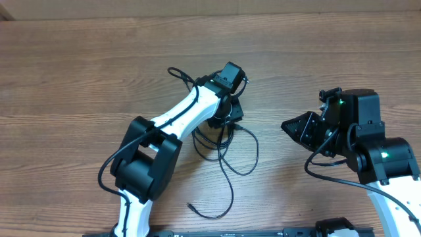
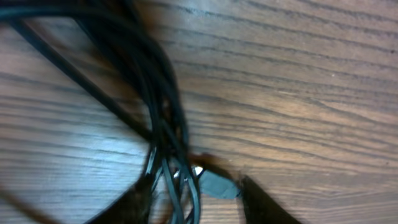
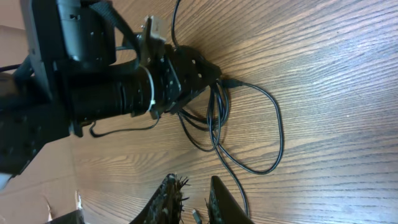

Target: Untangle cables

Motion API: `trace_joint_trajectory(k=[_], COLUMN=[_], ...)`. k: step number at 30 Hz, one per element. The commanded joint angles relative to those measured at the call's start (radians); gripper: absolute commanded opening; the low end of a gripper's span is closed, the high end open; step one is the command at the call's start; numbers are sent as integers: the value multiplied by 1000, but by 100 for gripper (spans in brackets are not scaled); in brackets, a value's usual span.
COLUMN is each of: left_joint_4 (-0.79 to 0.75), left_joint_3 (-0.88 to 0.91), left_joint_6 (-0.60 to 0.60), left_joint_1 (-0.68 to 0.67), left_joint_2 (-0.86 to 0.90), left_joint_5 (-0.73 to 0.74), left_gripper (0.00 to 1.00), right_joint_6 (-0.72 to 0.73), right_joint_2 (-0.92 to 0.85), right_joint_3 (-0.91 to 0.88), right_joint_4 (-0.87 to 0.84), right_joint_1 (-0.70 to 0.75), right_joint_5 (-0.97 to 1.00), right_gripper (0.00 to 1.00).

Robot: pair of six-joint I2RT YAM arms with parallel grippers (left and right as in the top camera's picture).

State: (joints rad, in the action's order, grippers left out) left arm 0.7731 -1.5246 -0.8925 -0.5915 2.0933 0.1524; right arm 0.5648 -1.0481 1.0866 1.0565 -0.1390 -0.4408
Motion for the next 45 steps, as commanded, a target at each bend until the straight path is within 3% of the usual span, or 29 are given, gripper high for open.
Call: trace_joint_trajectory(k=[1,3,7,8,10,12,15,19,26,28,32,37,45], left_joint_4=[-9,-14,-14,-10,2,10,6,-23,-58,-60,-37,107,211], left_joint_3=[7,7,7,7,7,8,10,12,12,12,2,-89,-173], left_joint_6=[-29,-29,-27,-23,-20,-20,-21,-22,-21,-24,-19,26,99], left_joint_1=[-5,-5,-4,-4,-4,-4,-8,-20,-26,-26,-6,65,159], left_joint_2=[22,22,22,22,23,23,28,44,72,87,78,-3,-280], left_joint_5=[30,28,-4,-16,-34,-47,-87,-92,-112,-111,-99,-13,104], left_gripper=[23,9,6,10,33,36,34,23,22,5,4,4,4], right_joint_6=[-21,-21,-24,-24,-24,-24,-24,-24,-24,-24,-24,-24,-24], right_joint_2=[3,3,3,3,3,3,3,3,3,3,3,3,3], right_joint_3=[6,6,6,6,6,6,6,6,6,6,6,6,6], right_joint_4=[-2,-2,-3,-3,-2,-2,-2,0,31,45,74,79,79], right_joint_1=[-6,-6,-6,-6,-6,-6,-6,-6,-6,-6,-6,-6,-6], right_joint_5=[7,7,7,7,7,7,7,7,7,7,8,29,29], right_gripper=[16,17,18,18,18,18,18,18,18,18,18,18,18])
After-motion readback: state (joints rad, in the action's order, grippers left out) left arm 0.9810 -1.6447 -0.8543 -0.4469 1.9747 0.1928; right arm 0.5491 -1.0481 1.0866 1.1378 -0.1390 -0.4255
